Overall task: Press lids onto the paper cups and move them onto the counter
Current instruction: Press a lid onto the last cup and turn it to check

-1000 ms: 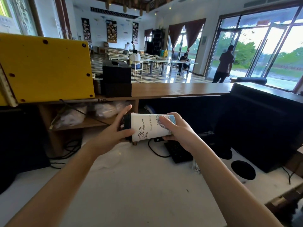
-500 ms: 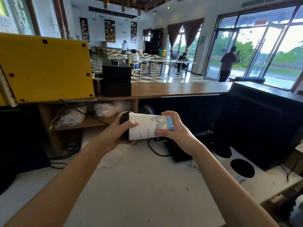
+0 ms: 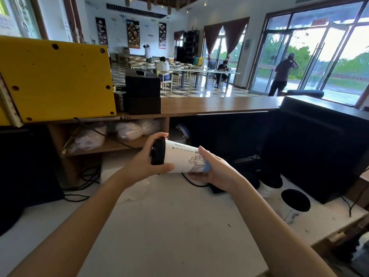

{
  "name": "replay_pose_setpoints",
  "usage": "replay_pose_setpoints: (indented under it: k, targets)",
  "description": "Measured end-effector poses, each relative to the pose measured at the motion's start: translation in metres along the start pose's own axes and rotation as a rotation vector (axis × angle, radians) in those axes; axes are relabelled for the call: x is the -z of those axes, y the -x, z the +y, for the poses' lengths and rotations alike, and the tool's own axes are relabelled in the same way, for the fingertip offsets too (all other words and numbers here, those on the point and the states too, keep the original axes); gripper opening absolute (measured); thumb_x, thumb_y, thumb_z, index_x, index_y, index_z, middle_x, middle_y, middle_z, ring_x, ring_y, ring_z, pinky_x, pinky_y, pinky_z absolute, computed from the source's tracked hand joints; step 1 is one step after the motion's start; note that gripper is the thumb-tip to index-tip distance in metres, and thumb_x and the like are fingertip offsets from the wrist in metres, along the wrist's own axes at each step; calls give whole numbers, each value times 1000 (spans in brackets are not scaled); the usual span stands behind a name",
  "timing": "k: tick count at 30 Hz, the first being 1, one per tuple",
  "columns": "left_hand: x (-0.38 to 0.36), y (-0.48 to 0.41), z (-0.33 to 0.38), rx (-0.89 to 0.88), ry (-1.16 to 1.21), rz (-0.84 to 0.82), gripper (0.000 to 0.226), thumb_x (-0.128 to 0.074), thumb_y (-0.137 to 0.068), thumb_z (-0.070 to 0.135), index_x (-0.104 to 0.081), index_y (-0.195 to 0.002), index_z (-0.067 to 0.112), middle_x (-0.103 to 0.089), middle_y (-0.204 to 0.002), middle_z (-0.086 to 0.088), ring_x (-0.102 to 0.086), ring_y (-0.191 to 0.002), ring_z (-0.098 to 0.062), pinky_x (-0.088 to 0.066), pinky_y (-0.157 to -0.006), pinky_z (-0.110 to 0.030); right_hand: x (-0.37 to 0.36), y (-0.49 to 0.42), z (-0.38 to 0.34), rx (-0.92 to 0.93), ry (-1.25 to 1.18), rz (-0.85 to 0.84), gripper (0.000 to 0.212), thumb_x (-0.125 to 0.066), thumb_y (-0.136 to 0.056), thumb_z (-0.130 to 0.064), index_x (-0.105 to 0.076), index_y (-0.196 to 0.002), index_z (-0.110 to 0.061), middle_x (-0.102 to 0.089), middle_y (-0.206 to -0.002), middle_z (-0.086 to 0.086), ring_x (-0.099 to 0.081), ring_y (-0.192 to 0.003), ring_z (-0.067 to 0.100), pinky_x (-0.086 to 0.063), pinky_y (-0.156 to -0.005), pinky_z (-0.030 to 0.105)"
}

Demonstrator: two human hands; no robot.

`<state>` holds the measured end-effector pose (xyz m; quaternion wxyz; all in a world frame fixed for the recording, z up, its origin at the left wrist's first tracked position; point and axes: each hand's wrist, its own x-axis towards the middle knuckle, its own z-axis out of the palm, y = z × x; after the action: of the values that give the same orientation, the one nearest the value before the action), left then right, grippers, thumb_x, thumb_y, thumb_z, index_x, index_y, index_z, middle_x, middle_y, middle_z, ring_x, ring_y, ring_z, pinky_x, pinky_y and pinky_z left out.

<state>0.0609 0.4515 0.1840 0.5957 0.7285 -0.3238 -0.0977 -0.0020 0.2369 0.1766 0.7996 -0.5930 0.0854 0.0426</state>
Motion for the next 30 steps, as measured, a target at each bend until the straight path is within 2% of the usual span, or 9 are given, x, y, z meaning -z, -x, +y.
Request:
replay_pose_setpoints:
  k: [4,7,9,14,17,21,24,27,30]
  targets:
    - [8,-4,2,107,86,-41,93,-80,-67,35,-21,-137,53,-34,-137,13,-44,-125,-17,-54,-90,-38,1,2,6,87,-20,-48,39,-52,-94,-34,-52,-123,-9,-63,-109,10,-65,-99,26,-59,-80,40]
    - [10,-11,7,294,309,-45,81,-62,-74,54,-23,-144,42,-37,-145,-1,-43,-129,-31,-58,-76,-45,3,2,10,125,-98,-45,37,-51,-94,-28,-45,-126,-9,-58,-118,14,-62,-105,28,-59,-79,40]
    - [8,-14,12,378,293,-109,77,-55,-73,64,-35,-141,33,-48,-137,-6,-49,-124,-31,-58,-72,-46,5,1,13,155,-136,-72,34,-54,-92,-21,-44,-123,-12,-52,-125,16,-59,-109,30,-57,-84,44]
    - [3,-24,18,447,208,-44,58,-69,-76,44,-47,-127,27,-58,-120,-11,-59,-107,-29,-59,-71,-42,11,-3,18,198,-157,-133,47,-64,-78,-7,-46,-120,-18,-55,-117,13,-58,-109,34,-49,-95,52]
    - [-3,-27,17,353,133,0,51,-69,-80,25,-44,-125,28,-56,-118,-8,-59,-104,-26,-57,-62,-34,15,-6,23,178,-196,-111,50,-66,-78,-11,-48,-123,-18,-53,-123,15,-56,-113,36,-49,-97,51]
    - [-9,-27,17,137,-82,47,54,-73,-78,18,-42,-120,32,-50,-111,2,-55,-101,-19,-54,-64,-28,15,-8,26,-34,-139,-70,61,-45,-88,-60,-53,-129,-16,-58,-130,18,-57,-119,34,-48,-98,51]
    - [-9,-27,16,-22,-187,71,59,-75,-75,13,-41,-118,33,-43,-118,1,-51,-104,-20,-47,-59,-18,16,-10,26,-125,-94,-40,82,-29,-81,-77,-58,-124,-14,-63,-121,16,-61,-111,29,-53,-90,46]
    - [-6,-28,11,-131,-227,51,65,-77,-72,12,-39,-121,33,-40,-119,7,-49,-110,-19,-50,-62,-19,13,-9,18,-168,-62,-21,88,-28,-77,-81,-61,-117,-9,-63,-116,19,-64,-98,28,-56,-78,38]
    - [-5,-26,3,-234,-307,41,75,-76,-61,35,-37,-125,36,-39,-125,6,-45,-114,-11,-47,-83,-15,9,-9,12,-130,-114,7,60,-43,-85,-65,-57,-111,-12,-62,-111,18,-64,-98,30,-56,-82,41]
